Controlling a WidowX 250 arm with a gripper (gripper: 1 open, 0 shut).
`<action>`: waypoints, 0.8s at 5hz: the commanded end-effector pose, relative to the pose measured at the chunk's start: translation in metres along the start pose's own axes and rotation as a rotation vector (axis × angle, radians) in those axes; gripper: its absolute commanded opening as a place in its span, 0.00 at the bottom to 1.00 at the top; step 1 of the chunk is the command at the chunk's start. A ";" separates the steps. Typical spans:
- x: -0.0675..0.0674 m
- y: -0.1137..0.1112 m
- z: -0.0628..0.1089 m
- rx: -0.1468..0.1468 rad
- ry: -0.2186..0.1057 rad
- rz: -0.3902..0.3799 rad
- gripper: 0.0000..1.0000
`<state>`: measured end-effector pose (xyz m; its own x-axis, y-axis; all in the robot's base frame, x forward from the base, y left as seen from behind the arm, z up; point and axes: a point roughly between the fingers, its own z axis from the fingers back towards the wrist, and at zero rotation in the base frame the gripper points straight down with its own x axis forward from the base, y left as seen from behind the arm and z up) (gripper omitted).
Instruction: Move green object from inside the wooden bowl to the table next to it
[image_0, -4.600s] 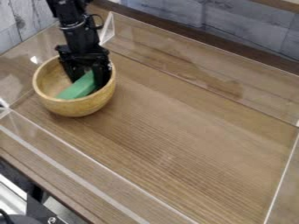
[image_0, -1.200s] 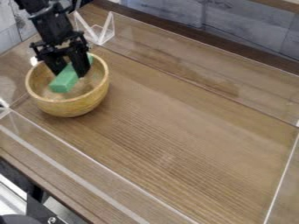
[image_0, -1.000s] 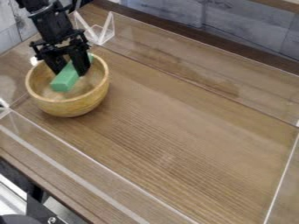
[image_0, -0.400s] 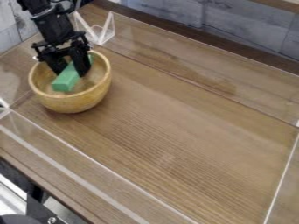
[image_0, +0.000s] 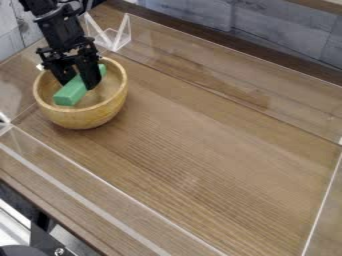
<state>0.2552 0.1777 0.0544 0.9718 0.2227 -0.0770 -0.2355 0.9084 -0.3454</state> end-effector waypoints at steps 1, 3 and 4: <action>0.006 -0.006 0.026 0.046 -0.086 0.007 0.00; 0.012 -0.010 0.029 0.049 -0.093 0.017 0.00; 0.016 -0.009 0.034 0.052 -0.089 -0.002 0.00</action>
<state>0.2646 0.1793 0.0659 0.9643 0.2571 -0.0632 -0.2632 0.9054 -0.3331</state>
